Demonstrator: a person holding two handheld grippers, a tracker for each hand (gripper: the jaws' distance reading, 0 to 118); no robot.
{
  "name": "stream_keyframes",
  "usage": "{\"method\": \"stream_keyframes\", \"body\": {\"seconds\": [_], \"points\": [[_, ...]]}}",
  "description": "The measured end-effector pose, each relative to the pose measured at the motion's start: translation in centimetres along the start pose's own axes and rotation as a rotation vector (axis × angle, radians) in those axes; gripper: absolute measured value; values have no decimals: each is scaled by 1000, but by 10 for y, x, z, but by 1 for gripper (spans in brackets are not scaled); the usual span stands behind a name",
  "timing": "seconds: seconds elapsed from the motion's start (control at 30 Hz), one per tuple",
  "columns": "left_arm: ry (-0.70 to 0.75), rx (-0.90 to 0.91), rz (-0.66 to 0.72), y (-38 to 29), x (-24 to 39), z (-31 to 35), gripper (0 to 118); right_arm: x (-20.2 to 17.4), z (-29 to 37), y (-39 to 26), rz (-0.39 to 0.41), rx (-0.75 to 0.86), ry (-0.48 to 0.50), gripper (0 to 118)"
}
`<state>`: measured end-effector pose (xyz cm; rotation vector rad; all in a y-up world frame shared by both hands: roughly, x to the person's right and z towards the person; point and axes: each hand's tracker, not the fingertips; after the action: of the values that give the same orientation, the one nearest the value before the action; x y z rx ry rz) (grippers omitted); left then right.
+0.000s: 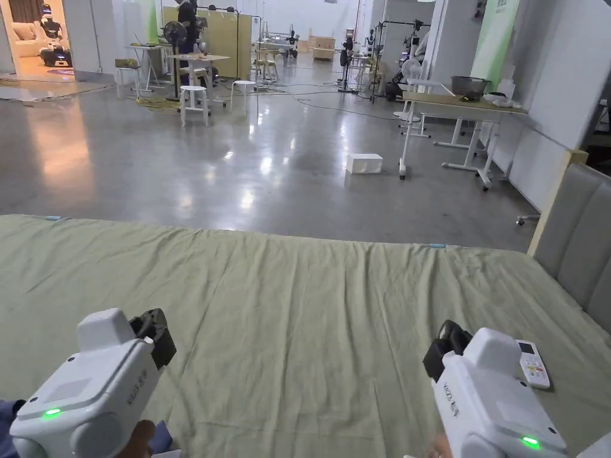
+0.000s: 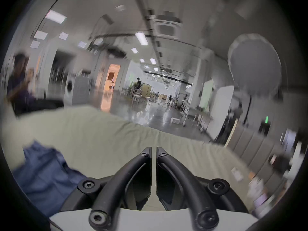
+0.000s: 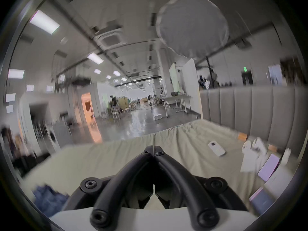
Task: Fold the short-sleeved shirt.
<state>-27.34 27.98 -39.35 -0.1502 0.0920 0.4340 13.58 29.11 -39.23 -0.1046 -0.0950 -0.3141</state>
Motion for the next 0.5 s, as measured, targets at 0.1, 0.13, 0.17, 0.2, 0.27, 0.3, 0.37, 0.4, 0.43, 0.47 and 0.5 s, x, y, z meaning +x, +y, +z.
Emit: {"method": "stream_keyframes", "body": {"seconds": [0.1,0.13,0.17,0.2,0.27,0.3,0.37,0.4,0.43,0.47,0.5], "points": [[35,-6,53,1,1,-1,5,-1,0,5,-43,20,10,0],[42,5,-52,0,7,-1,5,-6,-2,5,38,9,17,0],[56,-7,-206,-2,19,-2,5,-16,-1,4,179,26,16,0],[63,-22,-376,-3,31,-2,5,-30,-2,2,427,32,45,0],[54,-4,-729,-14,51,1,5,-56,-1,-10,926,90,88,0],[65,-11,-928,-21,59,0,5,-64,-1,-21,1154,121,147,0],[59,-16,-1271,-34,66,-1,5,-65,-3,-43,1470,113,143,0],[68,-33,-1440,-42,64,-4,4,-63,-2,-52,1570,152,163,0],[78,-19,-1583,-49,62,-6,4,-62,-1,-57,1632,166,166,0],[75,1,-1710,-55,58,-5,4,-61,1,-60,1678,172,194,0],[66,30,-1775,-58,54,-5,4,-55,2,-62,1685,178,200,0]]}}
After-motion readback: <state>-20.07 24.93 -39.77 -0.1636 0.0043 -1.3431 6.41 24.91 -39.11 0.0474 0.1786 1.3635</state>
